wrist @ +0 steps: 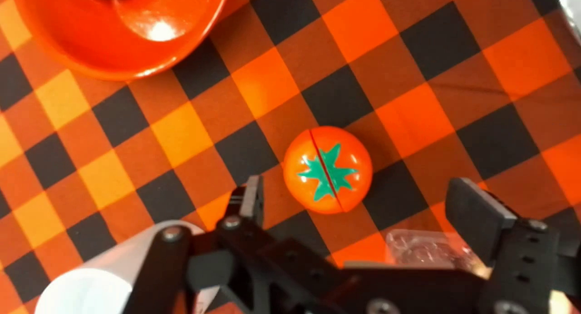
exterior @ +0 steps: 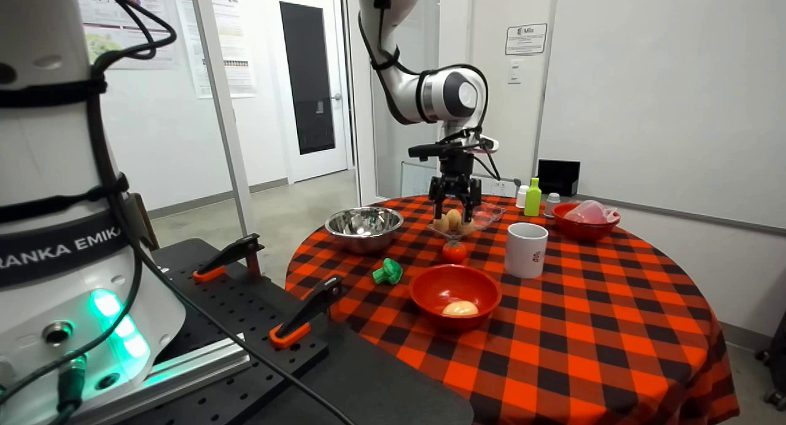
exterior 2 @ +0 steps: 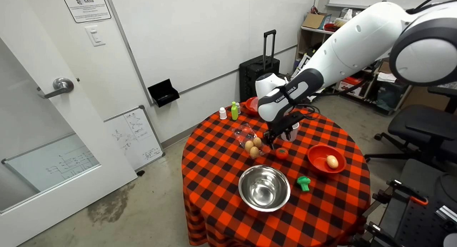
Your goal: Take the tomato out of the silver basin and place it on the table
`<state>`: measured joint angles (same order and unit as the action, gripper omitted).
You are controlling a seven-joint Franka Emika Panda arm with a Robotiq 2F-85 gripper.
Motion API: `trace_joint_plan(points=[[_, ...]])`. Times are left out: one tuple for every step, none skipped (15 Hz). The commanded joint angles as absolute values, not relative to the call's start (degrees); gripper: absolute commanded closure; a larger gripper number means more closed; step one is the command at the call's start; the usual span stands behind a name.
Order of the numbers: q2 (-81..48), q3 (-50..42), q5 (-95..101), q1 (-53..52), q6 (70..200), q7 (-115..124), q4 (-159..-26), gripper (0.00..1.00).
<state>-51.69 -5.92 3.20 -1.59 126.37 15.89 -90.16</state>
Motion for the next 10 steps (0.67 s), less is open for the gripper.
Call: trace_joint_plan(points=[[-42.5,-5.0,3.8,-2.9,132.7,13.6,-100.3,0.00],[-41.1,-4.5,3.9,-3.0,133.3,12.5,-101.5,0.00],[-46.0,-5.2,3.2,-2.7,130.5,14.3,-95.6,0.00],[-44.4,-4.9,3.3,-3.0,131.2,13.9,-97.1,0.00],[-43.3,-4.8,3.3,-3.2,131.4,13.7,-98.2,0.00],[-42.7,-4.7,3.3,-3.3,131.5,13.6,-98.9,0.00],[-42.4,-4.7,3.3,-3.3,131.6,13.5,-99.3,0.00],[-42.3,-4.7,3.3,-3.2,131.8,13.4,-99.6,0.00],[-42.3,-4.7,3.3,-3.2,131.9,13.4,-99.7,0.00],[-42.3,-4.7,3.3,-3.2,132.0,13.4,-99.8,0.00]])
